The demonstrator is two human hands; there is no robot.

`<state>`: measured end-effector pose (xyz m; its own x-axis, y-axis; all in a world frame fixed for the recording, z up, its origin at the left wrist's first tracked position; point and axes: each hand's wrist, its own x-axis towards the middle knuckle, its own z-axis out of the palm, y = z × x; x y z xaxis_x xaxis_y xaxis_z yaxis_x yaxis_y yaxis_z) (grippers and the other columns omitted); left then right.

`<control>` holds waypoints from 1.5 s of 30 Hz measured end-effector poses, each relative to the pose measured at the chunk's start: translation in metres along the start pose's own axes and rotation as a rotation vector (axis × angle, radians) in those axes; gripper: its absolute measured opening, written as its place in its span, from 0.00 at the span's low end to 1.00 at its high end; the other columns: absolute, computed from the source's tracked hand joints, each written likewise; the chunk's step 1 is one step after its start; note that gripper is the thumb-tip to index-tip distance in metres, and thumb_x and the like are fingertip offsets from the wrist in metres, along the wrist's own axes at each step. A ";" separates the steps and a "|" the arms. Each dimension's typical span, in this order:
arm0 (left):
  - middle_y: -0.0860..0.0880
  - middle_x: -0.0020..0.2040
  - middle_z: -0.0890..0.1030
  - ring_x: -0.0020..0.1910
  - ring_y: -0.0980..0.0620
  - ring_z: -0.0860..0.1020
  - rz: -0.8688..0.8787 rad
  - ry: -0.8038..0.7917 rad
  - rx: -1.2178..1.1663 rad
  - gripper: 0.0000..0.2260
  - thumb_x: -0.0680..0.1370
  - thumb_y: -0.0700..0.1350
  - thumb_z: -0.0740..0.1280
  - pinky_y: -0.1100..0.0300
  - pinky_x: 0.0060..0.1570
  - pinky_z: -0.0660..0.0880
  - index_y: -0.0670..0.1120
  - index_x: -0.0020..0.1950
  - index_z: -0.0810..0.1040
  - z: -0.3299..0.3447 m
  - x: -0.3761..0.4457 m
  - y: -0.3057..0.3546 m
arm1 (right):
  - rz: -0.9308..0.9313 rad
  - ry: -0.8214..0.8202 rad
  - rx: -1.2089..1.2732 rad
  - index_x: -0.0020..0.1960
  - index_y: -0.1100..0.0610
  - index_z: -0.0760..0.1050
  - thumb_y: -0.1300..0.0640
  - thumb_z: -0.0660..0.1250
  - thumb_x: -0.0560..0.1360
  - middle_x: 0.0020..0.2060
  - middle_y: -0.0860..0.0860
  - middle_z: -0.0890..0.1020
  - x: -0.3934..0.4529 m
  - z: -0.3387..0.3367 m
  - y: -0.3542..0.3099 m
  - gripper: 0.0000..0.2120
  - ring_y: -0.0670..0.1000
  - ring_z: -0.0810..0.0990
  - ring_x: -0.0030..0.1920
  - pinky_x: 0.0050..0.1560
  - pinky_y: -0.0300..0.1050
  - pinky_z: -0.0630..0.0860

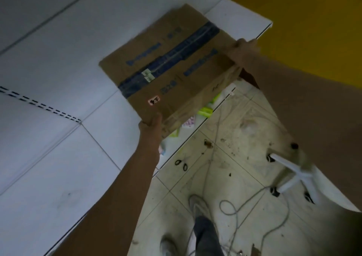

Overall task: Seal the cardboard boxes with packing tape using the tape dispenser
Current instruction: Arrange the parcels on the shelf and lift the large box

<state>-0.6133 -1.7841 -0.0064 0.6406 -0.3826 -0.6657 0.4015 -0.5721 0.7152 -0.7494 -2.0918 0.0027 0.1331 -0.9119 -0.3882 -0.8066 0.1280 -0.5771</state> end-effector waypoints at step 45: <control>0.57 0.71 0.68 0.61 0.57 0.74 1.099 0.535 -0.033 0.34 0.77 0.49 0.72 0.61 0.54 0.77 0.62 0.78 0.59 -0.576 -0.494 -0.010 | -0.897 -0.614 0.558 0.64 0.48 0.74 0.41 0.80 0.62 0.56 0.46 0.84 -0.676 -0.117 -0.219 0.34 0.48 0.82 0.57 0.55 0.45 0.77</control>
<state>-0.5568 -1.1714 0.4383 0.8345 -0.3001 0.4621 -0.5116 -0.1107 0.8521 -0.7299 -1.5491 0.4753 0.8868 -0.4467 0.1185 0.0490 -0.1641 -0.9852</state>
